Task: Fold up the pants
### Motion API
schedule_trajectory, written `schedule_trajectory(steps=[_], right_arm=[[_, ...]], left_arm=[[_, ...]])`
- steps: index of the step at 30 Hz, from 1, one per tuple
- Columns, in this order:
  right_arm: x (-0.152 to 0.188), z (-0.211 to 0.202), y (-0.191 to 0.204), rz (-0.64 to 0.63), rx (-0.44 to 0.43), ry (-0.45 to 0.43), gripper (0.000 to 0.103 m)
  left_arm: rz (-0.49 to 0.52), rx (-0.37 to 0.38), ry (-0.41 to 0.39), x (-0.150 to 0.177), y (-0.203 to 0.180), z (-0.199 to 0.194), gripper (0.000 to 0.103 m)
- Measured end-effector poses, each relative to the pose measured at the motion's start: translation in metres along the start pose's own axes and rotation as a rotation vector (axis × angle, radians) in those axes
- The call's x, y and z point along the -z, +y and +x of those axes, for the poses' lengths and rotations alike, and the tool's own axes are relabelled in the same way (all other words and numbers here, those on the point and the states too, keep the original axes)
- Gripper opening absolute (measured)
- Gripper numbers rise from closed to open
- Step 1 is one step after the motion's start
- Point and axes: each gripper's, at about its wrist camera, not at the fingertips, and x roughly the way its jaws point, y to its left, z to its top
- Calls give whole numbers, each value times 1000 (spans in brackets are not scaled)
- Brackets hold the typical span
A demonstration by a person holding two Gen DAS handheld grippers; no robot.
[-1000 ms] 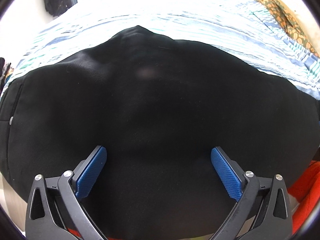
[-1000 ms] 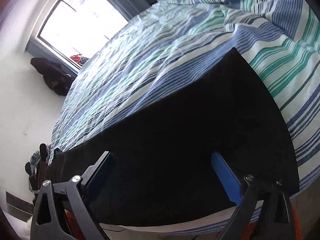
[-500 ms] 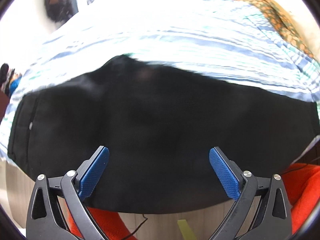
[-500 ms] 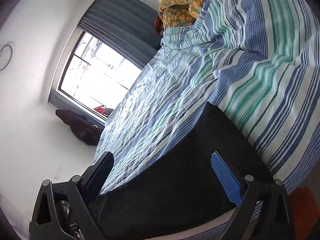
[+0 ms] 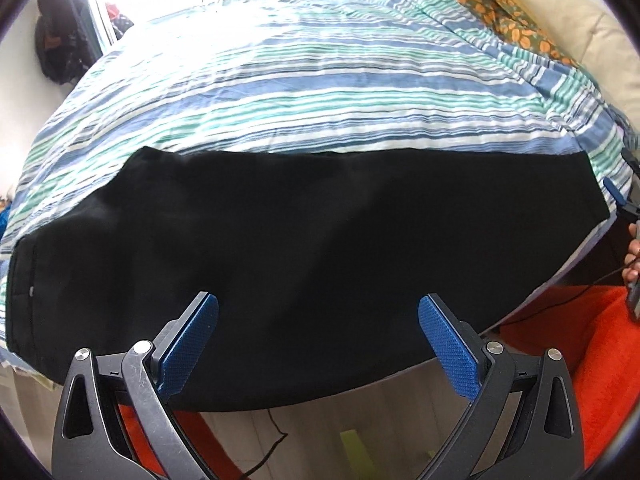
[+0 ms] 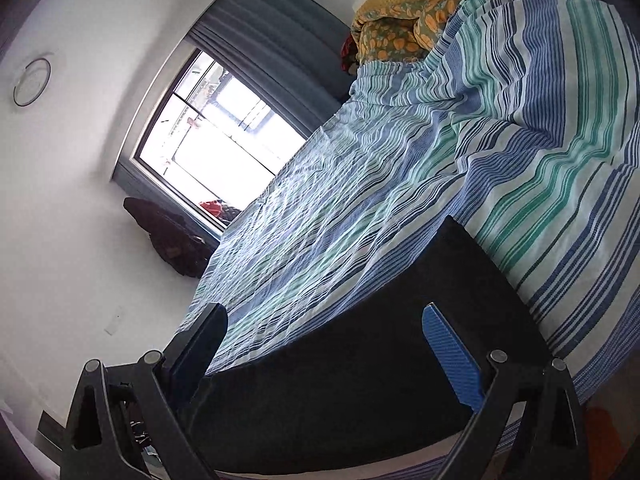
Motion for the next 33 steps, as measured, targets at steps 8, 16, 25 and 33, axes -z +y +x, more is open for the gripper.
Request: schedule_trajectory(steps=[8,16,25,33], right_arm=[[3,-2,-3,10,-1,4,97],[1,2,0,11,-9,0,97],[-2,-34,-36,177,21,-138,97],[18,-75,-100,533,-16,-213,97]], left_arm=[[59,50,58,-27,-41,21,100],[41,46,30,-102,-89,58,100],[229,51,90,-23,-133,68,100],[150,93,102,-24,-122,72,101]])
